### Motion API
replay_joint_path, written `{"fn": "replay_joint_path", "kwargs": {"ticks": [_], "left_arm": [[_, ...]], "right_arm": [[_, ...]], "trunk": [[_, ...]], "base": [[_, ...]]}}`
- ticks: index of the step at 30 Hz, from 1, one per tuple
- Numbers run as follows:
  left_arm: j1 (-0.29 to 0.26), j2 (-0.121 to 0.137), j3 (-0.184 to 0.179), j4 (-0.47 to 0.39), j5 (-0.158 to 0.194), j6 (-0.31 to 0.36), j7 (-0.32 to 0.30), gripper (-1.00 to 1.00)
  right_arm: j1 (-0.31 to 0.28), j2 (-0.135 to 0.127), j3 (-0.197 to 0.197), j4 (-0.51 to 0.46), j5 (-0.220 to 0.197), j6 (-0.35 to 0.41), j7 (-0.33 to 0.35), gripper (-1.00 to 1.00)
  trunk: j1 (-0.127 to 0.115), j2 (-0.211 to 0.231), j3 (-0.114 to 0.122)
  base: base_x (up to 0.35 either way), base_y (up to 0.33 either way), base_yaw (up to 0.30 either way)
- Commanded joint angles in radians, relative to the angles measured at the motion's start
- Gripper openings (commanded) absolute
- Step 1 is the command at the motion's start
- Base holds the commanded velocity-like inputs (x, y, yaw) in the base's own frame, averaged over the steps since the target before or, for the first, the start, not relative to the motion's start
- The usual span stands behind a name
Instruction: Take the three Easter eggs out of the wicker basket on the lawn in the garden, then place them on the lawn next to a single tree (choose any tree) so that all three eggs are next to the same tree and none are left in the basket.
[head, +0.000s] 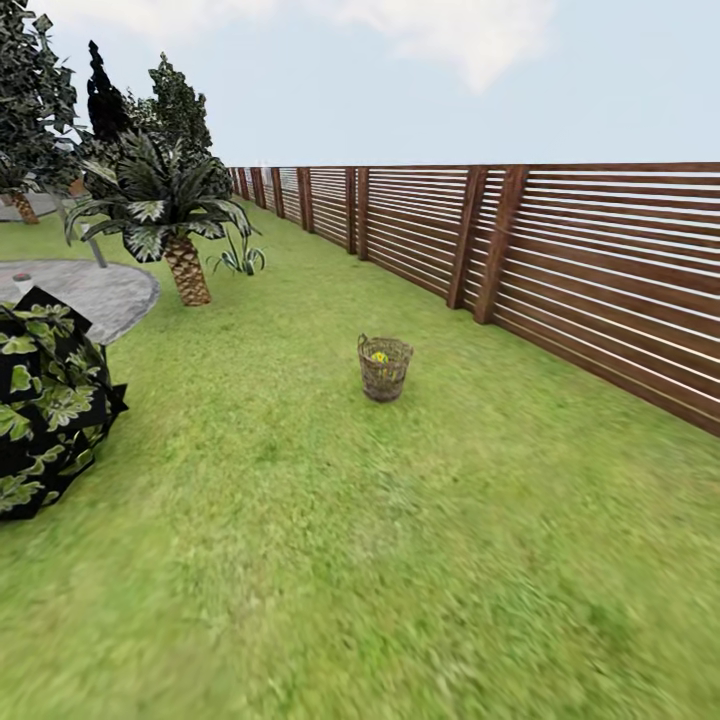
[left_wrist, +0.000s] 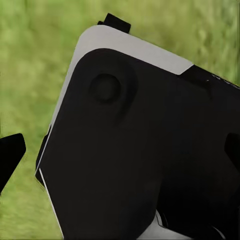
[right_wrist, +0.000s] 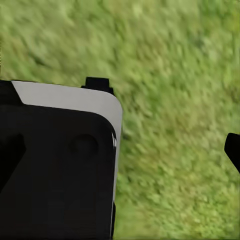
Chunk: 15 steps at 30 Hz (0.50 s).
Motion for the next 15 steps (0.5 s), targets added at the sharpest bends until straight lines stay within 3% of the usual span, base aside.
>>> {"fn": "replay_joint_path", "kwargs": {"ticks": [1, 15], "left_arm": [[0.005, 0.000, 0.000, 0.002, 0.010, -0.004, -0.001, 1.00], [0.024, 0.001, 0.000, 0.002, 0.011, -0.014, -0.001, 1.00]], "right_arm": [[0.001, 0.000, 0.000, 0.004, 0.010, -0.007, -0.005, 1.00], [0.013, 0.002, 0.002, 0.003, 0.038, -0.007, -0.002, 1.00]], "trunk": [[0.001, 0.000, -0.001], [0.001, 0.000, -0.001]], "base": [[0.321, 0.000, 0.000], [0.308, 0.000, 0.000]]}}
